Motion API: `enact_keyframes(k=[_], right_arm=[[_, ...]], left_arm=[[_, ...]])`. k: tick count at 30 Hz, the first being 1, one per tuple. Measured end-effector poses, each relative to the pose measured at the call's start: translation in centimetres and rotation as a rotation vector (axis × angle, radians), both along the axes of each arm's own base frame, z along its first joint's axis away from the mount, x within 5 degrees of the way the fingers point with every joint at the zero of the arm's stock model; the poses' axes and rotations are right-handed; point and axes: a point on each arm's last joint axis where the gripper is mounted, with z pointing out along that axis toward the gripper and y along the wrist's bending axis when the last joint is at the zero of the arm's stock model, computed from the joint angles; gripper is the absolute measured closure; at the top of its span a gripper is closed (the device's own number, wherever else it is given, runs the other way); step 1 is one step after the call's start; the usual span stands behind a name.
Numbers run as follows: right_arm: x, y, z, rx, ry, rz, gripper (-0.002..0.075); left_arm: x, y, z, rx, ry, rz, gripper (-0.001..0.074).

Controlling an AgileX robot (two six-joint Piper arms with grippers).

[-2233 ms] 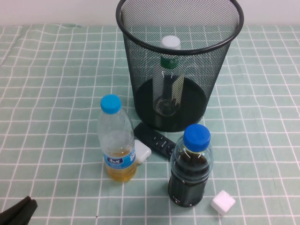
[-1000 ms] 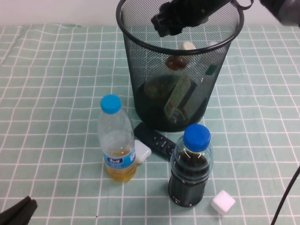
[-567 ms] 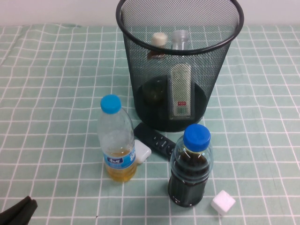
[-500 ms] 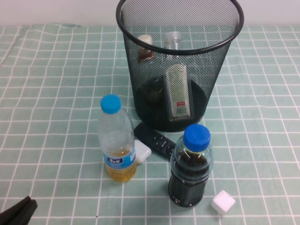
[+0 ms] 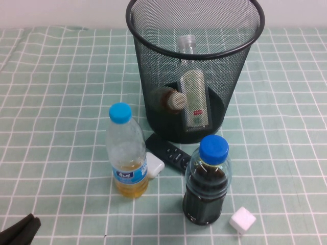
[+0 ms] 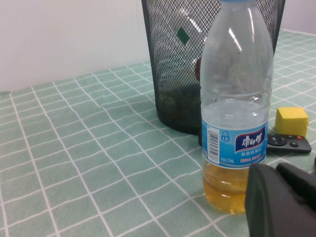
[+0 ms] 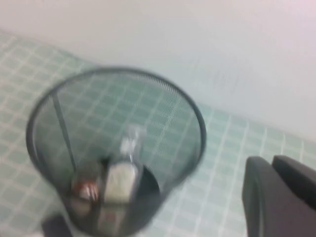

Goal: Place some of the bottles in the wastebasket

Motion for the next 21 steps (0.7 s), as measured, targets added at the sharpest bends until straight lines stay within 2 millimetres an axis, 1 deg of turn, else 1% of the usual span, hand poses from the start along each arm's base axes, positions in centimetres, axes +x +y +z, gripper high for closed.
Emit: enact_keyframes(k=[1, 3, 5, 6, 8, 10, 13, 14, 16, 19, 21], right_arm=[[-1.1, -0.6, -0.3, -0.009, 0.011, -0.001, 0.073], [-3.2, -2.3, -1.8, -0.033, 0.033, -0.018, 0.073], [-4.8, -3.7, -3.9, -0.047, 0.014, -0.017, 0.073], [-5.5, -4.4, -5.4, -0.057, 0.0, -0.019, 0.073], [-6.9, -5.7, -8.6, -0.059, -0.035, -0.034, 0.073], [-8.4, -6.8, -12.7, -0.018, -0.081, -0.071, 0.073], [-10.8, -8.0, -19.5, 0.056, -0.16, -0.148, 0.0731], [-11.3, -8.2, -21.1, 0.077, -0.206, -0.173, 0.0731], [-12.7, -8.8, -25.3, 0.101, -0.258, -0.228, 0.0731], [-14.3, -9.2, -30.5, 0.105, -0.306, -0.274, 0.0731], [-15.0, -9.4, -33.4, 0.111, -0.322, -0.292, 0.0731]], left_arm=[[0.0, 0.0, 0.0, 0.0, 0.0, 0.0, 0.0739], [0.0, 0.0, 0.0, 0.0, 0.0, 0.0, 0.0739], [0.0, 0.0, 0.0, 0.0, 0.0, 0.0, 0.074], [0.0, 0.0, 0.0, 0.0, 0.0, 0.0, 0.074], [0.0, 0.0, 0.0, 0.0, 0.0, 0.0, 0.074], [0.0, 0.0, 0.0, 0.0, 0.0, 0.0, 0.074], [0.0, 0.0, 0.0, 0.0, 0.0, 0.0, 0.0739], [0.0, 0.0, 0.0, 0.0, 0.0, 0.0, 0.074], [0.0, 0.0, 0.0, 0.0, 0.0, 0.0, 0.074], [0.0, 0.0, 0.0, 0.0, 0.0, 0.0, 0.074], [0.0, 0.0, 0.0, 0.0, 0.0, 0.0, 0.0739]])
